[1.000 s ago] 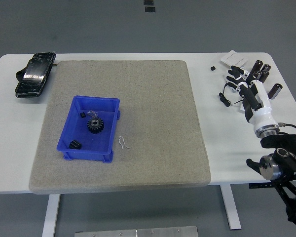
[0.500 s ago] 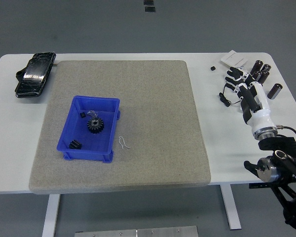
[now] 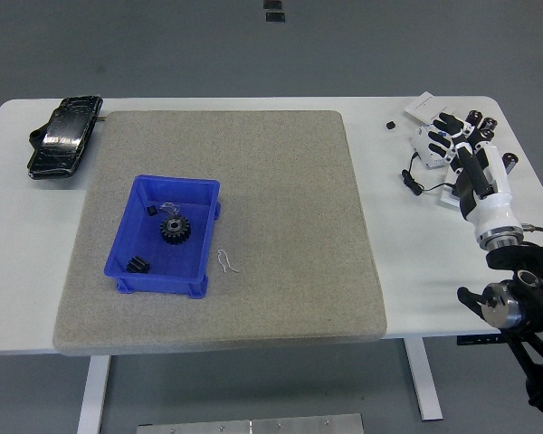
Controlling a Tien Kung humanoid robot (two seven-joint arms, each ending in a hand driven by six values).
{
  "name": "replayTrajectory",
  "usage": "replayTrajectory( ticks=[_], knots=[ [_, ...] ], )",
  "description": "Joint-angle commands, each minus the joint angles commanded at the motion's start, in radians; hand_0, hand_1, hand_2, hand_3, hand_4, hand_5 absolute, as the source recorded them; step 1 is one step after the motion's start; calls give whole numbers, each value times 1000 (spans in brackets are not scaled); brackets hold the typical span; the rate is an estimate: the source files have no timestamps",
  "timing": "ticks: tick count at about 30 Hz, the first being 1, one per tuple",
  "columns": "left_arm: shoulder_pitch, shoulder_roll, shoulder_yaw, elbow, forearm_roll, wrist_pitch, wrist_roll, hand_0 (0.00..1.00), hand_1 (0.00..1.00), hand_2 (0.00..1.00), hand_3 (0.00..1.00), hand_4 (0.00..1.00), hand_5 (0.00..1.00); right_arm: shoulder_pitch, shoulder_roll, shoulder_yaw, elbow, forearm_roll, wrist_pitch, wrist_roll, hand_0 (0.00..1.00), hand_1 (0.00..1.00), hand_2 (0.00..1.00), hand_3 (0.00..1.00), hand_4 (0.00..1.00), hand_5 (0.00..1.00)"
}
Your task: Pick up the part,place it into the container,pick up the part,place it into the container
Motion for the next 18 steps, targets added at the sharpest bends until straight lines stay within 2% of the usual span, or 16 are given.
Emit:
replayTrajectory(
  ticks=[18],
  knots=[
    [-6,-4,-19,-1,12,3,6,678,635,603,584,641,279,-1,-1,16,7,4,11,0,774,760,770,721,867,669]
  ],
)
